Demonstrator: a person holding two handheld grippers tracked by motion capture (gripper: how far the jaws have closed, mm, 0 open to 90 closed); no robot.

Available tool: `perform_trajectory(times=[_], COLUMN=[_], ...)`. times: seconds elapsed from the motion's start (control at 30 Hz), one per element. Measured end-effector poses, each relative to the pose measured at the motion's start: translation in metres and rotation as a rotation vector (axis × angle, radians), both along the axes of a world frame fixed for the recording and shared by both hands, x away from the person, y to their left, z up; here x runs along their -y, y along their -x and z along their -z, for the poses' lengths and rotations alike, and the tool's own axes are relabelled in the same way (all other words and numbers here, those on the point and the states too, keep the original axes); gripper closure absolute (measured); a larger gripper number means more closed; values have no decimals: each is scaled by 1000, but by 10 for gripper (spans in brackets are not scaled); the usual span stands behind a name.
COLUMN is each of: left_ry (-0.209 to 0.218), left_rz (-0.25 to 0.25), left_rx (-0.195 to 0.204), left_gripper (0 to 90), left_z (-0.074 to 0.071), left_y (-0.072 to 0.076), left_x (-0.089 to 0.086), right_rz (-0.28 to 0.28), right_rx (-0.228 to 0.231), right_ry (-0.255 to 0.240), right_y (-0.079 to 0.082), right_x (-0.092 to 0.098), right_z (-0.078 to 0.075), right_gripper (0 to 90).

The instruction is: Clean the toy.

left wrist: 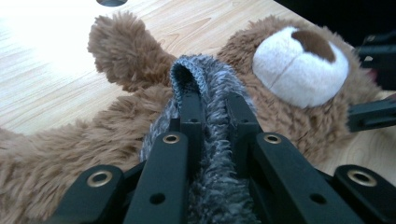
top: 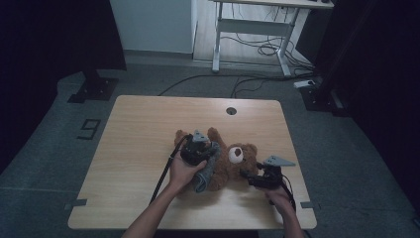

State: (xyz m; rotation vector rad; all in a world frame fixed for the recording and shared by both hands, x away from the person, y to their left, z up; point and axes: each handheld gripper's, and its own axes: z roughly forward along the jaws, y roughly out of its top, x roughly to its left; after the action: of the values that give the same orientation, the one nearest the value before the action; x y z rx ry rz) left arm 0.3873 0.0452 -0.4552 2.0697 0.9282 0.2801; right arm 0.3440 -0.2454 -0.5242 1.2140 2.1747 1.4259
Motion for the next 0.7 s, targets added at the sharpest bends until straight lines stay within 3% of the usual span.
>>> perform_trajectory(times=[0.17,0.3,0.33,0.4,0.5,0.6,0.63,0.7], left_ry=[44,51,58,60,-7,82,96,87], left_rz=[36,123,133,161,176,172,170,161], left_rx=[10,53,49,18,-16,-66,-79,-78], left_gripper=[797,796,796,795,793,799,801,804], left_z=[-18,-31,-30,-23,2,15,15,16], left_y=[10,28,30,32,29,22,21,21], left_x=[8,48,56,76,96,86,81,73], right_rz=[-8,7,10,15,18,20,16,12], right_rx=[-5,1,-1,-1,-2,-7,-8,-6], right_ry=[19,10,12,9,2,24,6,-17], right_y=[0,-1,-1,-1,0,-1,-2,-4], right_x=[-6,-8,-8,-8,-7,-6,-4,-3], right_z=[-2,-1,-2,-2,-2,1,1,2], right_gripper=[451,480,485,494,505,524,530,536])
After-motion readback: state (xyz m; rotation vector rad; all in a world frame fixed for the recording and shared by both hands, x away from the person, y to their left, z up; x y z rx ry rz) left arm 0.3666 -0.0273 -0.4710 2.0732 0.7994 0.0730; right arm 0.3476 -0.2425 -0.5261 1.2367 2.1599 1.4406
